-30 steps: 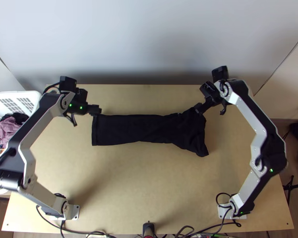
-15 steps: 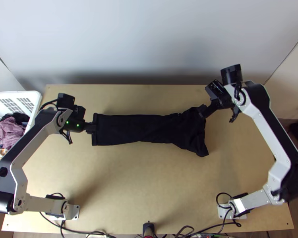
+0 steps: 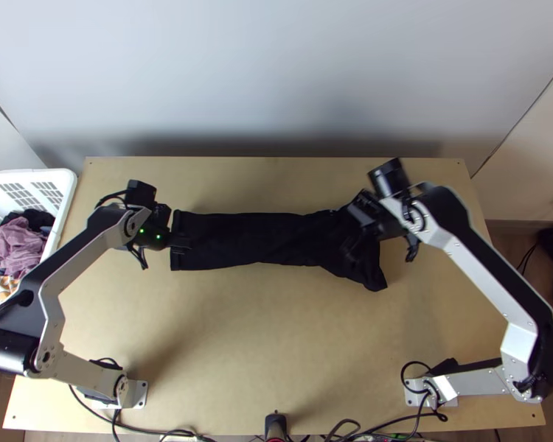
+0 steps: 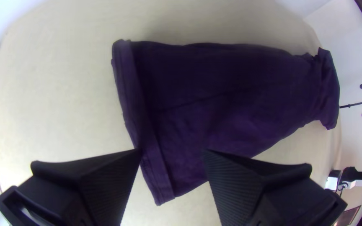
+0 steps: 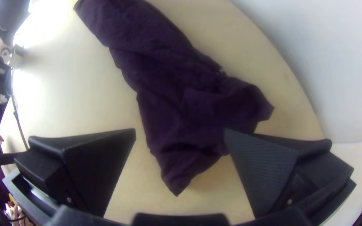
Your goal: Fold the t-shirt
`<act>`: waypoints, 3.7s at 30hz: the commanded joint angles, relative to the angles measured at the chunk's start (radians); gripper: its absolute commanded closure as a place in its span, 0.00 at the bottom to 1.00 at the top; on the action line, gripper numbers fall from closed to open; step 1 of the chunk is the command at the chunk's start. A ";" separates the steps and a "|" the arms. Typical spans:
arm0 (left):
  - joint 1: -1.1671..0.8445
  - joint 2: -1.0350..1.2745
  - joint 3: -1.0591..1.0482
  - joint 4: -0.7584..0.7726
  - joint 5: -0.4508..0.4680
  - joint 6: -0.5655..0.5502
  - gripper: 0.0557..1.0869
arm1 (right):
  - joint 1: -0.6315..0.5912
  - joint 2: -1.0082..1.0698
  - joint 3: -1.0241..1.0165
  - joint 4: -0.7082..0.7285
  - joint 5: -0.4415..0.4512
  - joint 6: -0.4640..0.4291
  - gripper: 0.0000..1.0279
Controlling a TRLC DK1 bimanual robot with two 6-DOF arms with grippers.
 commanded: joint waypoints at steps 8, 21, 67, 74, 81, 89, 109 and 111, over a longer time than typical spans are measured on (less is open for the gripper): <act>-0.082 0.097 0.080 0.049 0.000 -0.036 0.28 | 0.117 0.271 -0.067 0.179 -0.006 -0.011 0.04; -0.021 0.199 0.092 0.095 -0.003 -0.004 0.28 | -0.070 0.340 -0.152 0.245 -0.007 -0.055 0.04; -0.044 0.187 0.184 -0.038 -0.003 -0.004 0.23 | -0.104 0.163 0.017 0.101 -0.010 -0.034 0.04; -0.036 0.193 0.129 0.017 -0.029 -0.004 0.23 | -0.087 0.153 0.026 0.090 -0.010 -0.016 0.04; -0.047 0.213 0.127 0.032 -0.026 -0.005 0.36 | -0.079 0.150 0.028 0.086 -0.010 -0.011 0.04; -0.048 0.241 0.130 0.032 0.019 -0.004 0.97 | -0.076 0.147 0.026 0.081 -0.010 0.001 0.04; 0.001 0.185 0.112 0.017 0.017 -0.001 0.96 | -0.064 0.144 0.026 0.077 -0.010 0.012 0.04; 0.001 0.187 0.111 0.018 0.017 -0.001 0.92 | -0.064 0.142 0.026 0.075 -0.010 0.012 0.04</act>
